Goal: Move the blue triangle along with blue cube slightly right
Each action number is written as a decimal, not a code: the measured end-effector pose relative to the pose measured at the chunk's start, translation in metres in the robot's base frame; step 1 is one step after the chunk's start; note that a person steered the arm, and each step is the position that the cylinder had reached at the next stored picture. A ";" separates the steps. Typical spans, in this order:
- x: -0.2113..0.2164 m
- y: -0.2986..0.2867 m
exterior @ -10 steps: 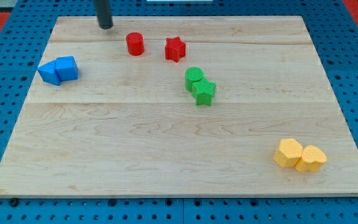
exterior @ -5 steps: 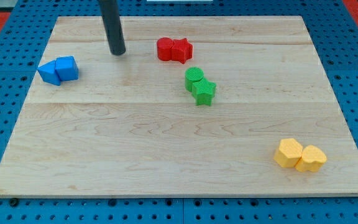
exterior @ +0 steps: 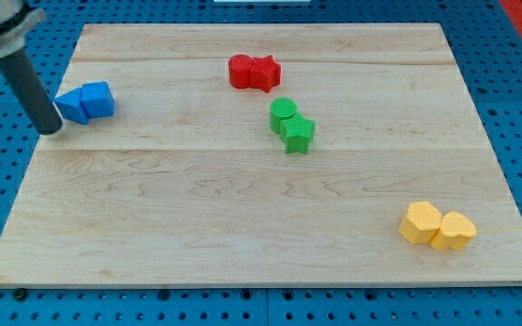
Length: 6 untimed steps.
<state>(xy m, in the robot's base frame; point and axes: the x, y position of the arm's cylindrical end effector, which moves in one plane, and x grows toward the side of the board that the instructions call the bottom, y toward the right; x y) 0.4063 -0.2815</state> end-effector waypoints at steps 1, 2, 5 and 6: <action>-0.018 0.043; -0.029 0.020; -0.050 0.011; -0.046 0.018</action>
